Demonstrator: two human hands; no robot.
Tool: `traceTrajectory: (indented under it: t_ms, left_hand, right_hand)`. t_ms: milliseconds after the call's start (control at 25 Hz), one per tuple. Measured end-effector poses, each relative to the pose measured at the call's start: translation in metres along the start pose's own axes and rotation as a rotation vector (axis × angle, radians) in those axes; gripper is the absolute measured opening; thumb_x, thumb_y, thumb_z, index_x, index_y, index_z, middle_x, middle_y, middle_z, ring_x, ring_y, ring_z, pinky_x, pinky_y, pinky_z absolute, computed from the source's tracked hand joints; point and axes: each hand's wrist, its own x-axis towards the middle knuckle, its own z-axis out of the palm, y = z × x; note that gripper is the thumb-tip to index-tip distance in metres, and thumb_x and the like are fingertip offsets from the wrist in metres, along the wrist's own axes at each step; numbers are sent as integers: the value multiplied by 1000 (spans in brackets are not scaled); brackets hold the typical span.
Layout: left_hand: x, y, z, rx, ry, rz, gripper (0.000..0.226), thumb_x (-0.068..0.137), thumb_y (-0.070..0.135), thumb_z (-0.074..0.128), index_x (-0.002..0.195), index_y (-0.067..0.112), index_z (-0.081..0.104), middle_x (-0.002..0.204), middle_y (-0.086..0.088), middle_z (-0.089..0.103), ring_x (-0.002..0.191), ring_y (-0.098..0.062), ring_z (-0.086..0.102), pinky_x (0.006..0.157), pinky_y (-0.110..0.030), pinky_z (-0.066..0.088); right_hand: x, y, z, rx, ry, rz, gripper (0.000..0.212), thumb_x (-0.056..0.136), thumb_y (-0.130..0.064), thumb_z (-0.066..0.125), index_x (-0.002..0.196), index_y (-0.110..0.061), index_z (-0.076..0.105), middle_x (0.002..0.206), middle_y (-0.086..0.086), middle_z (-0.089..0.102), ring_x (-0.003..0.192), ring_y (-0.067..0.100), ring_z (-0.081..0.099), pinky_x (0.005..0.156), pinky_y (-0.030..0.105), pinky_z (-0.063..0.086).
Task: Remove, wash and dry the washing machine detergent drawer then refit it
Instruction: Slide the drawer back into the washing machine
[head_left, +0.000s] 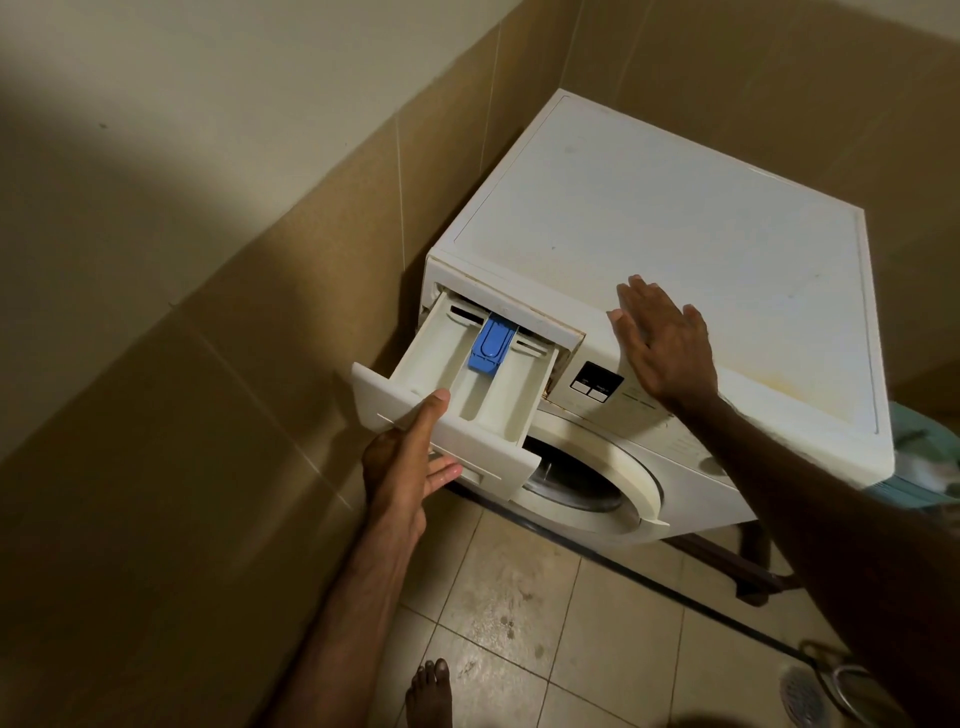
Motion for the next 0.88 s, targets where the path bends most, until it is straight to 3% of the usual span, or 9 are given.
traceTrajectory:
  t_ms: [280, 600, 880]
  left_hand:
    - [14, 8, 15, -14, -5, 1, 53, 73, 40, 89, 115, 21, 62, 110, -14, 73, 93, -33, 75, 68, -43, 65]
    - [36, 23, 53, -37, -74, 65, 64, 73, 43, 89, 124, 16, 62, 107, -13, 75, 92, -30, 77, 69, -43, 65]
    - [70, 45, 108, -30, -96, 93, 51, 65, 47, 94, 104, 23, 72, 105, -7, 76, 94, -33, 75, 66, -42, 64]
  right_hand:
    - [0, -1, 0, -24, 19, -3, 53, 113, -45, 31, 156, -19, 46, 166, 3, 37, 154, 24, 33, 121, 57, 26]
    - [1, -4, 1, -1, 27, 26, 50, 114, -41, 27, 157, -21, 45, 167, -1, 35, 156, 20, 30, 123, 55, 23]
    - [2, -4, 3, -25, 20, 50, 52, 113, -44, 24, 157, -24, 44, 168, -4, 34, 156, 17, 28, 125, 54, 24]
